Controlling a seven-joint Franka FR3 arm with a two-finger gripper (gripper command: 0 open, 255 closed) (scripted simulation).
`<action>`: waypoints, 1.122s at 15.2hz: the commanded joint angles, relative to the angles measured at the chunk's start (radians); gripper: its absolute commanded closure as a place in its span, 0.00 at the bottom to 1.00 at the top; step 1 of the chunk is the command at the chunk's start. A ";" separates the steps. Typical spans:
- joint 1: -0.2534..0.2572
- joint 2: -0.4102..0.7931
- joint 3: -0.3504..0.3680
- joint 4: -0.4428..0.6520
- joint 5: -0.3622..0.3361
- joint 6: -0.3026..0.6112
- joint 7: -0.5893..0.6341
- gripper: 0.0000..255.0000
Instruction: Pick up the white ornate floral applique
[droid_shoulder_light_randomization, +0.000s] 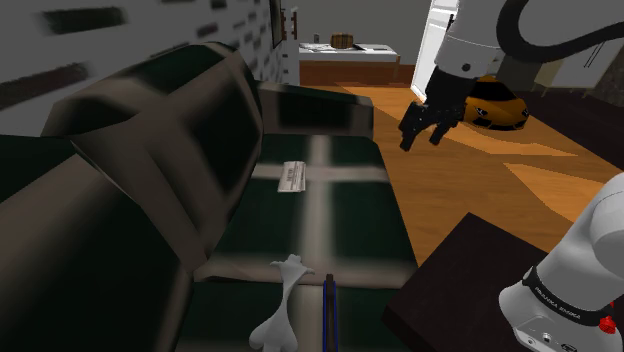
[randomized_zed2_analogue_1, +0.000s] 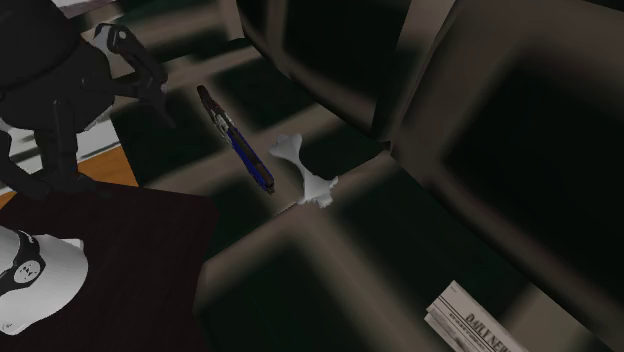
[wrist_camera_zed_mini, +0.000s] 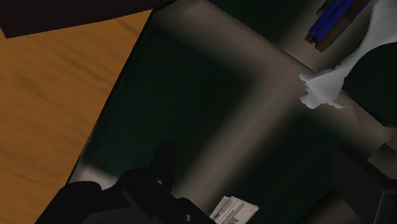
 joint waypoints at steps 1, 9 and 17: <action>0.008 0.033 0.045 -0.024 0.028 0.059 0.059 0.00; 0.025 0.216 0.222 -0.082 0.113 0.305 0.277 0.00; -0.025 0.520 0.420 -0.036 0.071 0.566 0.553 0.00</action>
